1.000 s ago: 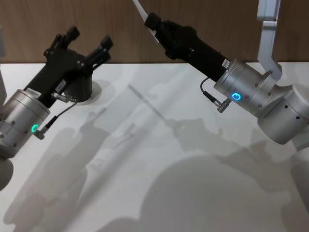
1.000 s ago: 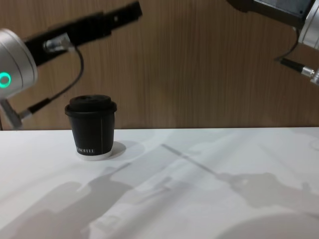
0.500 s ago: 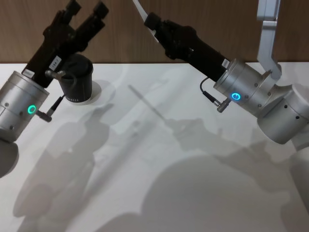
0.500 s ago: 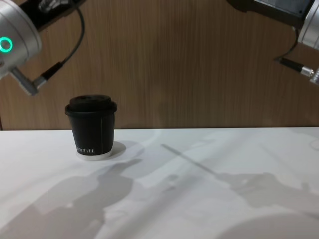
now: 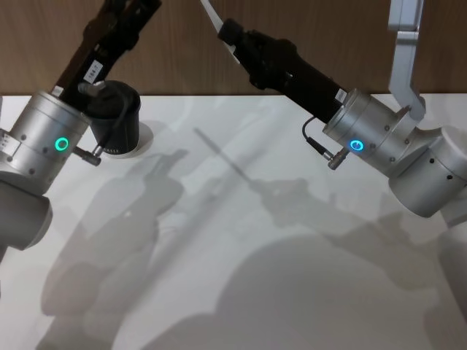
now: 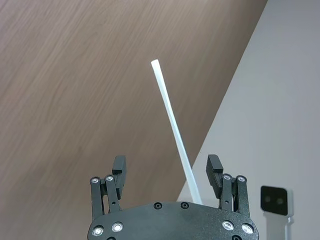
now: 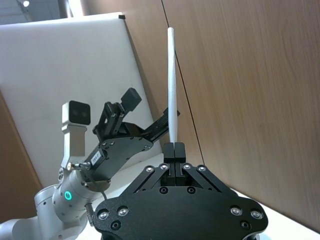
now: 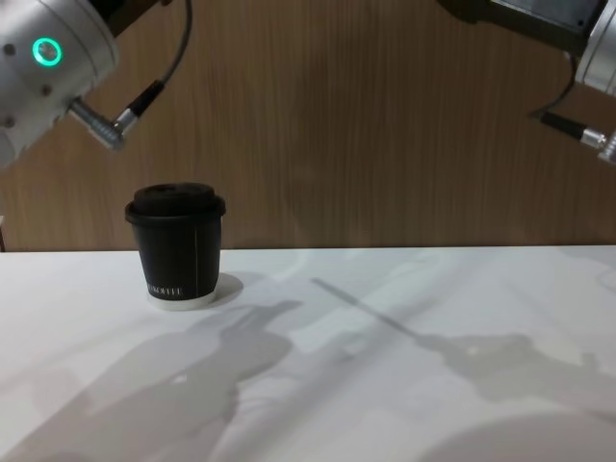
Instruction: Pick up the straw with one hand, pass it to the other hand, and insert it into the cup.
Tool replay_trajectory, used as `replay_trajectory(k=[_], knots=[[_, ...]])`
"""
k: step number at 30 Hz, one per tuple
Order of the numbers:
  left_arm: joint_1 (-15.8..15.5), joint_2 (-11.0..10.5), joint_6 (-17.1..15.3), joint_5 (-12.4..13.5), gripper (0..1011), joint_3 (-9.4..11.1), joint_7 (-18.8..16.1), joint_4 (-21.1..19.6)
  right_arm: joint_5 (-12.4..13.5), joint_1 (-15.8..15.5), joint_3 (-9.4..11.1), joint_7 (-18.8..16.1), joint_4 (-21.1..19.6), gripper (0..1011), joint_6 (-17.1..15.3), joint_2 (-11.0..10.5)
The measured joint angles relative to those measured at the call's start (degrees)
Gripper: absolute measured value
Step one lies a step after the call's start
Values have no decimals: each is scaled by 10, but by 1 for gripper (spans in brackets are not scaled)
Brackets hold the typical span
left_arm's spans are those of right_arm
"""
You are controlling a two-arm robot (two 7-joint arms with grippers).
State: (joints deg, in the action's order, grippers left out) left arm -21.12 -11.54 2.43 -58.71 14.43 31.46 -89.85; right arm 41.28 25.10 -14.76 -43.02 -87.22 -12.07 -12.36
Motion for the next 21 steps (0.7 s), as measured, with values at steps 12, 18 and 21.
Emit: replay_trajectory(k=[12, 18, 21], knots=[[-25, 24, -18, -56, 1003, 5, 23, 30, 0, 0, 0, 0, 0, 3, 0, 0], [-36, 33, -28, -82, 1003, 6, 36, 45, 0, 0, 0, 0, 0, 3, 0, 0], [-42, 36, -32, -91, 1003, 6, 40, 52, 0, 0, 0, 0, 0, 3, 0, 0]])
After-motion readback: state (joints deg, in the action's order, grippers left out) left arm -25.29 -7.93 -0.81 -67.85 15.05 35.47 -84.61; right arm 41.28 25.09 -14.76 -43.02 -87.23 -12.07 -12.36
